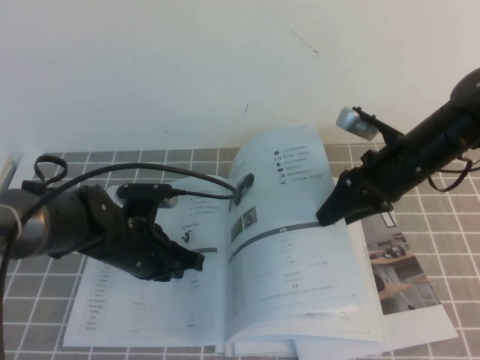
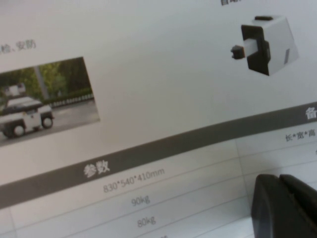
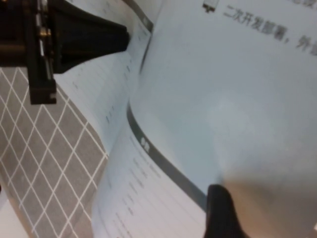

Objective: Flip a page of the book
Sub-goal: Open the closed book

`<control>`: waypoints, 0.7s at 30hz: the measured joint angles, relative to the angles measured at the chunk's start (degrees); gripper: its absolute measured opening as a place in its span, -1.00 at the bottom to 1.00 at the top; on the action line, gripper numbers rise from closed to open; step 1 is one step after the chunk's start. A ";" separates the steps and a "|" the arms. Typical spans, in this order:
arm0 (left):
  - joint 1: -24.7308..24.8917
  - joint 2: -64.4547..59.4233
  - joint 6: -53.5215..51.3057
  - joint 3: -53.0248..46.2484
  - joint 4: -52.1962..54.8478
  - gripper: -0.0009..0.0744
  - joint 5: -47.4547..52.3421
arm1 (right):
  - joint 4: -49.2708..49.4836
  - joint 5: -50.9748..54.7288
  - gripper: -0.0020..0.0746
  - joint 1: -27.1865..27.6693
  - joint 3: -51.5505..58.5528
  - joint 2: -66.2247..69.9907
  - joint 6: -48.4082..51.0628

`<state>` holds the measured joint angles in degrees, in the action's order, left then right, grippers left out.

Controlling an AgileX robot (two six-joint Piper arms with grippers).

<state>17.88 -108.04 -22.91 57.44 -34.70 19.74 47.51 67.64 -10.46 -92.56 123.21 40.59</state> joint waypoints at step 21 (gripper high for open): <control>0.00 0.00 -0.10 0.00 -0.09 -0.99 0.00 | 0.04 1.24 0.08 -2.57 -10.62 0.05 -6.11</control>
<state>17.88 -108.04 -23.02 57.44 -34.79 19.74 47.55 68.88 -13.03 -103.18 123.26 34.48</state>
